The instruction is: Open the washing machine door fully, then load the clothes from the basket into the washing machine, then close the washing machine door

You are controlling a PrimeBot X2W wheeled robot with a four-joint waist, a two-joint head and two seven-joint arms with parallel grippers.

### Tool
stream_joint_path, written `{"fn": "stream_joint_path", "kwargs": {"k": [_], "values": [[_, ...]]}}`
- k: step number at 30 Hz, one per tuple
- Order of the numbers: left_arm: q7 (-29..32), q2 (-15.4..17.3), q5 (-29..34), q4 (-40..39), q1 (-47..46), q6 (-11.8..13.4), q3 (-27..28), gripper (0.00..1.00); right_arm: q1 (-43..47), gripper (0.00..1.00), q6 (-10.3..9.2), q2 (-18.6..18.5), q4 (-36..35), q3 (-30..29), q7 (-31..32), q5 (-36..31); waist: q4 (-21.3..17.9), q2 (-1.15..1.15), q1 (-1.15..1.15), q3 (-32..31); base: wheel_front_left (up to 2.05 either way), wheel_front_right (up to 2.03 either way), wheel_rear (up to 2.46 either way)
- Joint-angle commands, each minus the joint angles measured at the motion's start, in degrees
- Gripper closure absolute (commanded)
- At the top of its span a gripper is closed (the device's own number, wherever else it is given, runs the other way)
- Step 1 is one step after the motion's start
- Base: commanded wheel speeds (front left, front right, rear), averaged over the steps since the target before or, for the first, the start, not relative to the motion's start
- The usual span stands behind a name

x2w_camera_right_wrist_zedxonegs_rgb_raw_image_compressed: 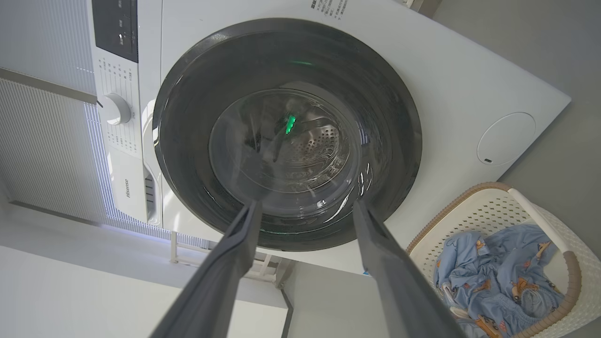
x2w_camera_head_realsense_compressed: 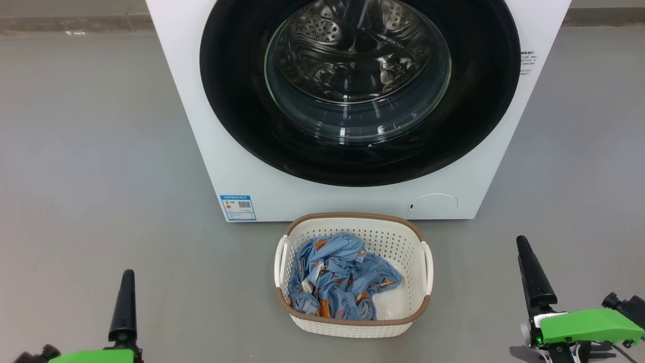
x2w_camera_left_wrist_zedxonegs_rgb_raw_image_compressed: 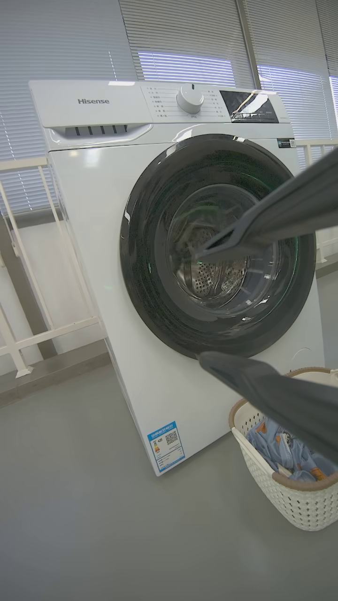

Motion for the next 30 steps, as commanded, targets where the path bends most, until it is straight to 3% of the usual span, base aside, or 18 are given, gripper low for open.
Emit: {"fn": "stream_joint_path", "kwargs": {"k": [1,18,30], "values": [[-0.6,1.5,1.2,-1.9,-2.7,-0.1,0.7,0.0,-2.6,0.0,-0.03,-0.7,-1.8,1.2,-0.5,-1.2,0.0,0.0,-0.01,0.0,0.0,0.0,0.0],[-3.6,3.8,15.7,-3.0,-3.2,-0.2,-2.4,0.0,-4.0,0.0,-0.04,-2.4,-1.3,3.5,-3.4,-14.3,-0.1,0.0,-0.01,-0.2,0.0,0.0,0.0],[-5.6,4.8,28.9,-1.8,-3.4,-0.2,-4.7,0.0,-4.9,0.0,-0.04,-3.3,1.4,4.2,-5.5,-29.0,-0.2,0.0,-0.01,-0.5,0.0,0.0,0.0]]}}
